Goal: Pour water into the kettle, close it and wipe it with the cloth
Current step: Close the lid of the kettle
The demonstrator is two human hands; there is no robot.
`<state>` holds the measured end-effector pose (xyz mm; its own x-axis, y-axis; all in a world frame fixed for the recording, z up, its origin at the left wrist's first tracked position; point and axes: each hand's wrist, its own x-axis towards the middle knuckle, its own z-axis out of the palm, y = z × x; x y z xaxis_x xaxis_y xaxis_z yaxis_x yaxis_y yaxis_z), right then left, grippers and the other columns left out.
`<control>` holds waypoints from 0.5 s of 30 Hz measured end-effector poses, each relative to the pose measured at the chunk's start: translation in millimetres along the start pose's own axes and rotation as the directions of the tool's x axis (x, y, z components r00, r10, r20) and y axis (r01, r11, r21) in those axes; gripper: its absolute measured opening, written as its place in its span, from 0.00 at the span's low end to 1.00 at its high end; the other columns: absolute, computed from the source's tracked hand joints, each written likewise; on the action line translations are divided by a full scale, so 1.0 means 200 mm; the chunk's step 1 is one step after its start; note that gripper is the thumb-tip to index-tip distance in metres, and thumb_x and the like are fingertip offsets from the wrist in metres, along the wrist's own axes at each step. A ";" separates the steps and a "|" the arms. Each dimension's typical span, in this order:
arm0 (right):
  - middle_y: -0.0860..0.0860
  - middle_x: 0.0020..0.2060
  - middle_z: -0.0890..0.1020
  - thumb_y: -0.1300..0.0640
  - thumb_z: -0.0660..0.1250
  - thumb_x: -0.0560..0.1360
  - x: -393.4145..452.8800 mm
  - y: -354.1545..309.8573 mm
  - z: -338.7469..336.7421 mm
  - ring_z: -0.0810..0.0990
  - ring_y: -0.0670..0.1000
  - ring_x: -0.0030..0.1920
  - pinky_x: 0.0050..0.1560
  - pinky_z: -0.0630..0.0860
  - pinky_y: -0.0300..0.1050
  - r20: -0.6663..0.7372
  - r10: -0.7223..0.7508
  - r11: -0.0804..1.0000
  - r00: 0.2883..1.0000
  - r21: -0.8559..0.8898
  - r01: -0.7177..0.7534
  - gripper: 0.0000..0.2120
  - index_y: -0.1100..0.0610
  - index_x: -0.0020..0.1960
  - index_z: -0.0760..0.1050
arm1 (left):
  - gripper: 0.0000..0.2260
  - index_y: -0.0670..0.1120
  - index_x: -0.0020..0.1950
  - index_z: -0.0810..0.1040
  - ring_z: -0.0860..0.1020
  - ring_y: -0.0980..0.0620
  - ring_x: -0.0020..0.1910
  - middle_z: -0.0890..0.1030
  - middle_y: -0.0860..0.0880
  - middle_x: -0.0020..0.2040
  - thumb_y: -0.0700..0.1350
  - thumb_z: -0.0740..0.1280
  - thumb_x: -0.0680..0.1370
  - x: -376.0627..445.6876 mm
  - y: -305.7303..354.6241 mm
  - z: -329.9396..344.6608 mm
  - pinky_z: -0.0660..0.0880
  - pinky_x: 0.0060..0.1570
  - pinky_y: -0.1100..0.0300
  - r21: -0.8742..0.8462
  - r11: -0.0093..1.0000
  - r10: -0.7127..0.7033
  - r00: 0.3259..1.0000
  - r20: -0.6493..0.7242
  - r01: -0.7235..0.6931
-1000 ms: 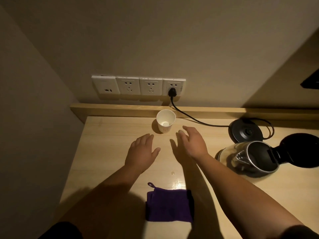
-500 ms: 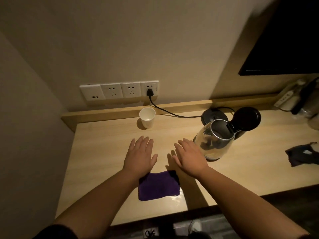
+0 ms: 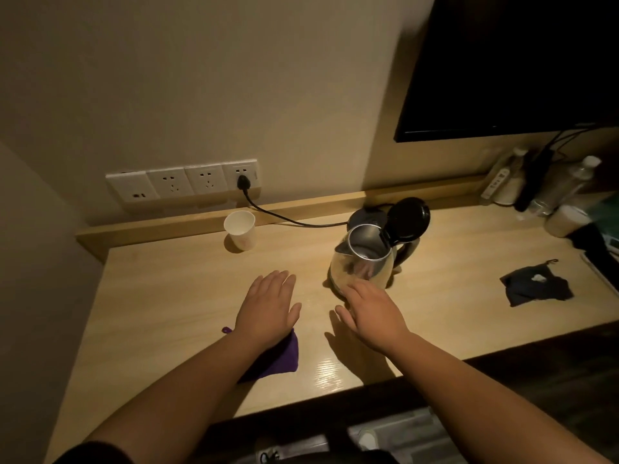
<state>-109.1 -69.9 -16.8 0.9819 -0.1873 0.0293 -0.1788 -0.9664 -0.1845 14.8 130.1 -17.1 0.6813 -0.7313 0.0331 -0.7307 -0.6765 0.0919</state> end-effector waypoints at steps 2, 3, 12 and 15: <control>0.52 0.63 0.78 0.43 0.58 0.80 -0.05 0.11 -0.04 0.73 0.53 0.64 0.66 0.69 0.49 -0.003 -0.004 1.000 1.000 0.014 0.004 0.22 0.53 0.68 0.73 | 0.27 0.49 0.77 0.58 0.58 0.48 0.74 0.62 0.48 0.76 0.58 0.53 0.81 0.03 0.09 -0.01 0.49 0.73 0.51 -0.005 1.000 -0.012 1.000 -0.013 0.012; 0.52 0.63 0.79 0.43 0.59 0.80 -0.07 0.17 -0.06 0.73 0.53 0.63 0.66 0.68 0.49 -0.011 0.001 1.000 1.000 0.023 -0.001 0.21 0.54 0.68 0.73 | 0.26 0.48 0.77 0.58 0.58 0.48 0.74 0.62 0.48 0.76 0.58 0.54 0.81 0.05 0.14 -0.02 0.49 0.73 0.51 -0.011 1.000 -0.022 1.000 -0.022 0.021; 0.53 0.63 0.78 0.45 0.58 0.82 -0.07 0.62 -0.31 0.74 0.53 0.64 0.60 0.70 0.47 -0.102 0.315 0.882 0.944 0.397 -0.252 0.21 0.55 0.68 0.74 | 0.26 0.48 0.75 0.63 0.63 0.48 0.72 0.67 0.47 0.73 0.57 0.60 0.79 0.28 0.48 -0.07 0.56 0.71 0.52 -0.014 0.994 -0.112 0.991 -0.079 0.111; 0.50 0.57 0.79 0.45 0.54 0.83 -0.01 0.67 -0.38 0.76 0.52 0.60 0.54 0.69 0.42 -0.099 0.430 0.738 0.897 0.612 -0.286 0.19 0.52 0.64 0.75 | 0.25 0.48 0.75 0.63 0.63 0.48 0.72 0.67 0.47 0.73 0.55 0.60 0.80 0.32 0.52 -0.08 0.57 0.71 0.52 -0.040 0.993 -0.115 0.989 -0.088 0.112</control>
<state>-140.6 -212.4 33.5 0.7981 -0.6009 0.0445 -0.3740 -0.5520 -0.7453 -16.1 14.3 11.0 0.7620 -0.6382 0.1096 -0.6475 -0.7501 0.1346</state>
